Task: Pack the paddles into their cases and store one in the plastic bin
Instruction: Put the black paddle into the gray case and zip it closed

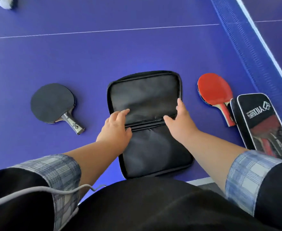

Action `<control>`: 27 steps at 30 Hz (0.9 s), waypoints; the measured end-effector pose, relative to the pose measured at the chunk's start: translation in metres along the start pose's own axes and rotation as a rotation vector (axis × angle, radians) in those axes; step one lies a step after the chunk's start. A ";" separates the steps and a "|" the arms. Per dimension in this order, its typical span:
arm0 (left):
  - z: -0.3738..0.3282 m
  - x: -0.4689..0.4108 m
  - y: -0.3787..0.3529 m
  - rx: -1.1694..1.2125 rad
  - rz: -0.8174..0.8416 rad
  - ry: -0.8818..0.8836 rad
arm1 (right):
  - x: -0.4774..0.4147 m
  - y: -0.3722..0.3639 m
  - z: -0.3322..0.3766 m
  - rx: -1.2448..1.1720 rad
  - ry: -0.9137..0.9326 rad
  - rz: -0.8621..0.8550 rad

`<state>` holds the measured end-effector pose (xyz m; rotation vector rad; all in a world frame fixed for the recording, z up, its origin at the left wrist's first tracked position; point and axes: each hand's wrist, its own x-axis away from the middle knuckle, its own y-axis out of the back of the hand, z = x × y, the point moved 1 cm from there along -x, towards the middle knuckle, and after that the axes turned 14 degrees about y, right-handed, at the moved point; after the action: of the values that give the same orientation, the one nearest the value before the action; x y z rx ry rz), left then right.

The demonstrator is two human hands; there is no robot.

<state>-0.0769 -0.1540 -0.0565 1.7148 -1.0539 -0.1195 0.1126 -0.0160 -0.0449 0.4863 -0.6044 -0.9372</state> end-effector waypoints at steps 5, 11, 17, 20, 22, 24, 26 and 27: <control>0.007 -0.022 -0.011 -0.389 0.246 -0.131 | -0.004 -0.027 -0.018 0.450 -0.052 0.282; -0.010 -0.032 -0.013 -0.583 0.133 -0.169 | -0.005 -0.008 -0.020 0.339 -0.021 0.093; -0.100 -0.029 -0.041 -0.420 0.157 -0.296 | -0.005 0.068 -0.070 0.322 -0.110 -0.234; -0.159 -0.029 -0.063 -0.292 0.225 -0.307 | -0.013 0.111 -0.105 0.391 -0.110 -0.313; -0.200 -0.034 -0.083 -0.174 0.305 -0.235 | -0.020 0.132 -0.127 0.423 -0.157 -0.264; -0.239 -0.045 -0.103 0.001 0.373 -0.076 | -0.027 0.140 -0.143 0.452 -0.163 -0.204; -0.270 -0.058 -0.124 0.204 0.404 0.102 | -0.030 0.141 -0.154 0.462 -0.084 -0.182; -0.282 -0.064 -0.133 0.297 0.416 0.181 | -0.030 0.141 -0.156 0.488 -0.031 -0.149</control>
<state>0.1152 0.0998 -0.0696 1.6879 -1.3139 0.4688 0.2869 0.1005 -0.0795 0.9642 -0.8386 -0.9385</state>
